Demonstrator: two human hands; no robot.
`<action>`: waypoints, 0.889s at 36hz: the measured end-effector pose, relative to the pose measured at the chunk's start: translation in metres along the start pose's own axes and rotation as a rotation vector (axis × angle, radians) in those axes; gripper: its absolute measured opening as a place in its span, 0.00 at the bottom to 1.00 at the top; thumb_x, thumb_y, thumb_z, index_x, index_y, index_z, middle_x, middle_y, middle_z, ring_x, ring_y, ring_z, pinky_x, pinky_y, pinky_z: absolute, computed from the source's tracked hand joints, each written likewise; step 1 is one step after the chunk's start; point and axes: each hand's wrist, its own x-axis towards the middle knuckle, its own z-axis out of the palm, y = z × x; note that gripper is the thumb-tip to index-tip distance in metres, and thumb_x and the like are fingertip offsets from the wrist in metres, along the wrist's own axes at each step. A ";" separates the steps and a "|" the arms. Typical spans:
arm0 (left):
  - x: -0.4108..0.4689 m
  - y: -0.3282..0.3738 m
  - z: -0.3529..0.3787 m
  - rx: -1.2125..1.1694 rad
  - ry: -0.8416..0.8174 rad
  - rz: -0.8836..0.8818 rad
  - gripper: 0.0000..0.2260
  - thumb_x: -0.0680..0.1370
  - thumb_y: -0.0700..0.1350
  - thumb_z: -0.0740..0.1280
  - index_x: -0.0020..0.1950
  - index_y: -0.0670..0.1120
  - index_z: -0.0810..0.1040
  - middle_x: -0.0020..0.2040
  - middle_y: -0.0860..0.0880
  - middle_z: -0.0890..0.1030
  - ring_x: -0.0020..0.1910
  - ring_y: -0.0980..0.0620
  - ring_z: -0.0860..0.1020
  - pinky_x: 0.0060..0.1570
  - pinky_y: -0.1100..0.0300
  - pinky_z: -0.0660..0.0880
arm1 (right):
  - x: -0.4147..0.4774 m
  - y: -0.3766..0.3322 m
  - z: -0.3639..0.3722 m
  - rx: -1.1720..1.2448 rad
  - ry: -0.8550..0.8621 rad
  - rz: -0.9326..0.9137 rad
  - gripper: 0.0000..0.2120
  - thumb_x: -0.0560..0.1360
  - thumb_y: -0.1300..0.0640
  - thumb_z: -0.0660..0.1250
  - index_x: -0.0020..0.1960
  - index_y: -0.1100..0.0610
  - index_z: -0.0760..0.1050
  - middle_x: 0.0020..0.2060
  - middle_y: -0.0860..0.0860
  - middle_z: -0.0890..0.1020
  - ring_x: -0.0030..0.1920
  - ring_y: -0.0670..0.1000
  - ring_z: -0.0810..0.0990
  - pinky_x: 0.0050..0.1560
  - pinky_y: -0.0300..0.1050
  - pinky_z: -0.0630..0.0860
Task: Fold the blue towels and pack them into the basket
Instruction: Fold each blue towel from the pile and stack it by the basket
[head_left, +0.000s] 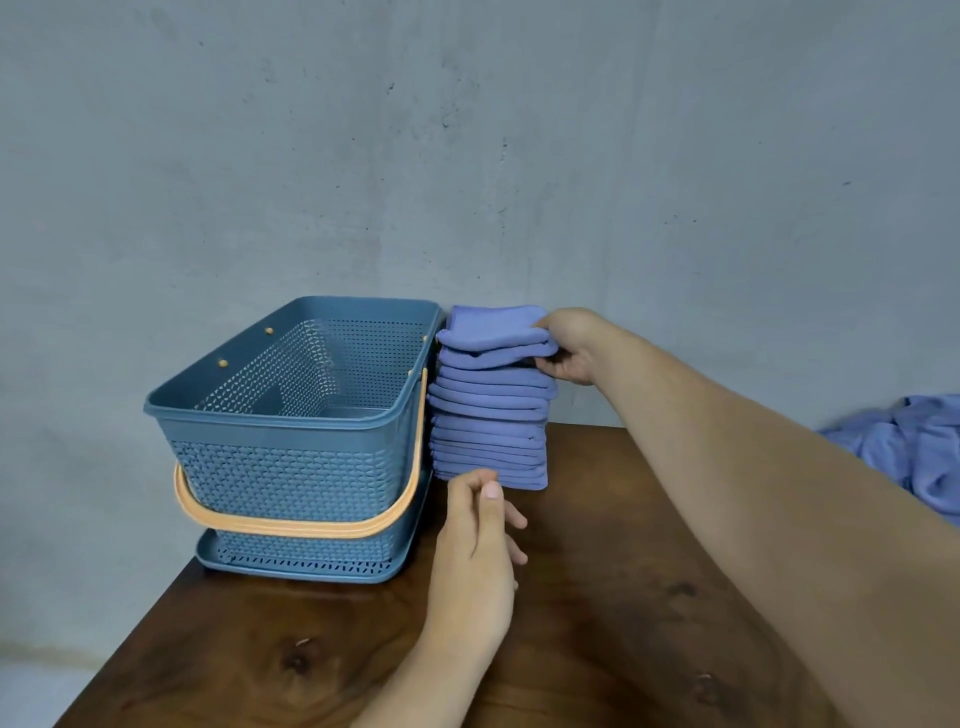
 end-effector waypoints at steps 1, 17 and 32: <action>0.000 -0.001 0.000 0.003 -0.003 0.004 0.09 0.88 0.57 0.54 0.60 0.63 0.74 0.45 0.54 0.83 0.35 0.53 0.80 0.35 0.47 0.79 | 0.000 -0.001 0.000 -0.037 -0.001 0.001 0.08 0.83 0.66 0.60 0.48 0.60 0.76 0.38 0.55 0.78 0.35 0.50 0.78 0.26 0.37 0.78; -0.004 -0.003 0.003 0.080 -0.060 0.042 0.08 0.88 0.56 0.55 0.62 0.62 0.73 0.45 0.53 0.83 0.36 0.52 0.81 0.40 0.45 0.80 | -0.005 0.004 0.012 -1.382 -0.214 -0.673 0.27 0.85 0.34 0.54 0.80 0.42 0.67 0.81 0.48 0.66 0.81 0.54 0.62 0.81 0.56 0.57; -0.023 0.007 0.011 0.231 -0.238 0.127 0.08 0.88 0.57 0.55 0.64 0.61 0.71 0.47 0.56 0.83 0.38 0.54 0.82 0.43 0.45 0.82 | -0.115 0.067 -0.104 -1.009 -0.056 -0.776 0.22 0.85 0.40 0.61 0.77 0.44 0.72 0.73 0.39 0.73 0.73 0.39 0.69 0.69 0.33 0.63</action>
